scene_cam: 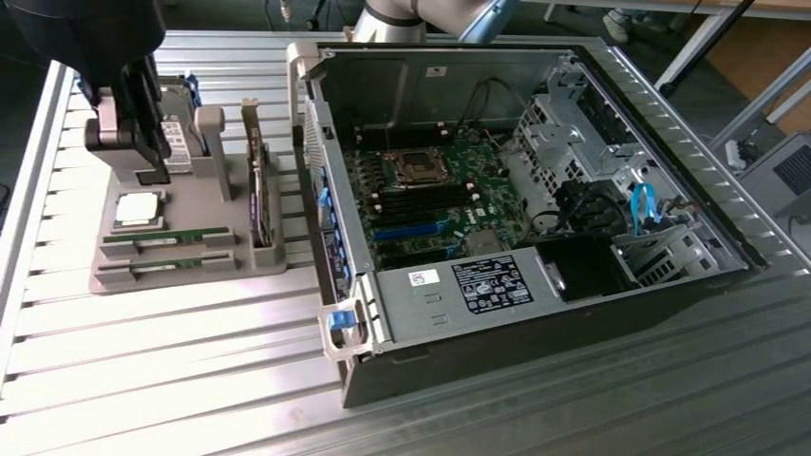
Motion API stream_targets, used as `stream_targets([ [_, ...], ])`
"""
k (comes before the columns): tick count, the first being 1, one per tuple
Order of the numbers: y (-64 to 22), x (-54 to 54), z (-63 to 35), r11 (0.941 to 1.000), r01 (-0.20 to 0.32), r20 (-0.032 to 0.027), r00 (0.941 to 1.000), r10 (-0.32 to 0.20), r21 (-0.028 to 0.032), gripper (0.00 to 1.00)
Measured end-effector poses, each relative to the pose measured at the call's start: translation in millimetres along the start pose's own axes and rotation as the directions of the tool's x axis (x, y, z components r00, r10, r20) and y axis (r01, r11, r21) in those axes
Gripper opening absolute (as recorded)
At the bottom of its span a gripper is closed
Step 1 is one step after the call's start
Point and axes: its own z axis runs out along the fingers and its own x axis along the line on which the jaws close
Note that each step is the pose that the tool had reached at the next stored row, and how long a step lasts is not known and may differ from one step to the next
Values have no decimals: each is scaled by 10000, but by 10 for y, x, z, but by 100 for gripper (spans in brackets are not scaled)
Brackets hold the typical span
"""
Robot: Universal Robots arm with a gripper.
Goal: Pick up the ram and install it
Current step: 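Pick up the ram and move it above insertion slot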
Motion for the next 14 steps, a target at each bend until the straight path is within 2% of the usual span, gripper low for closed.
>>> stream_targets([
  [1, 32, 0, 21, 10000, -3, -1, 10000, 3, 0, 35],
  [4, 59, 0, 43, 10000, -3, -1, 10000, 3, -1, 35],
  [14, 70, 0, 157, 10000, -3, 1, 10000, 3, 0, 35],
])
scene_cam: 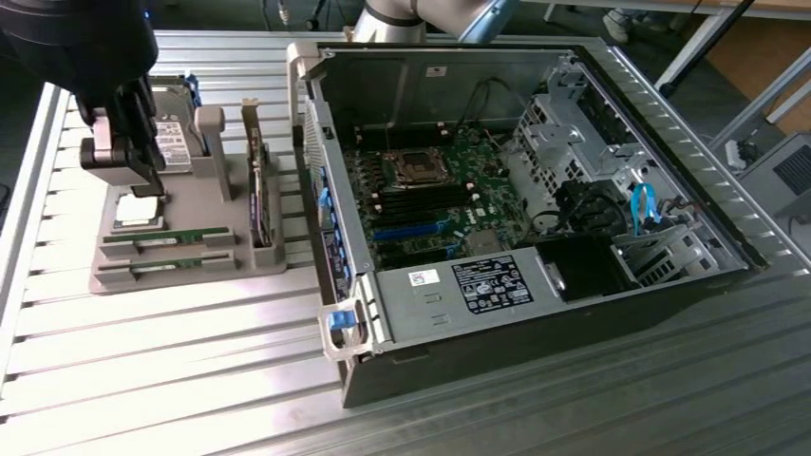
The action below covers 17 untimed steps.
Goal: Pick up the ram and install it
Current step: 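Pick up the ram and move it above insertion slot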
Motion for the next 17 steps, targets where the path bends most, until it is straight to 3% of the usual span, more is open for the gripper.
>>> stream_targets([
  [17, -1, 0, 140, 10000, 0, 0, 10000, 0, -1, 35],
])
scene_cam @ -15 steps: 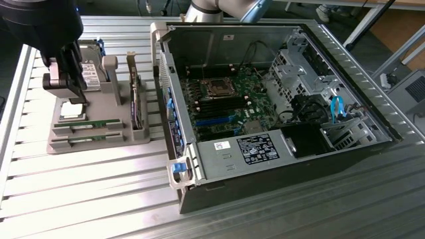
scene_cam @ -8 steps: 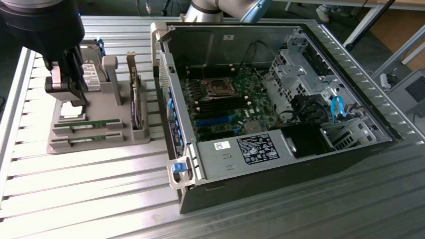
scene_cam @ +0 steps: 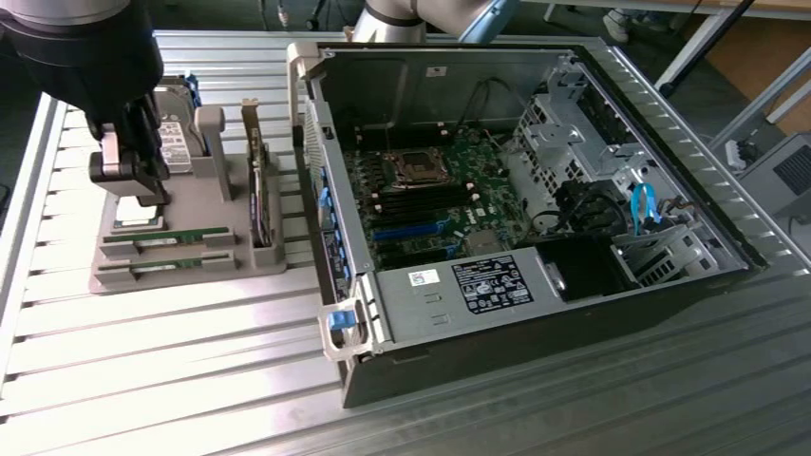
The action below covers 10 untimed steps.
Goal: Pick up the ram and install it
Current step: 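Pick up the ram and move it above insertion slot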
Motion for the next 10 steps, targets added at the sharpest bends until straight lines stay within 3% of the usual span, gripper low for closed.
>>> stream_targets([
  [10, -1, 0, 86, 10000, 0, 0, 10000, 0, 0, 35],
])
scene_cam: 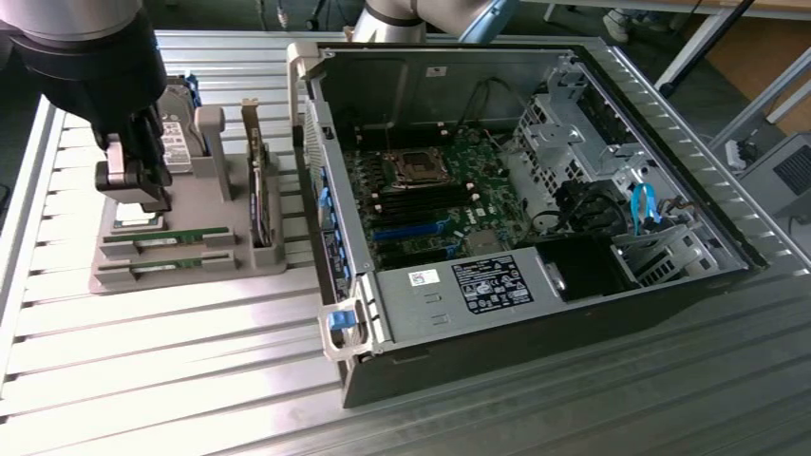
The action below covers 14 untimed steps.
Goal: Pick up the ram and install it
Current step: 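Pick up the ram and move it above insertion slot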
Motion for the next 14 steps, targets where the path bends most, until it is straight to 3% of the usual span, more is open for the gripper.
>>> stream_targets([
  [14, -1, 0, 104, 10000, -1, 0, 10000, 1, 0, 35],
])
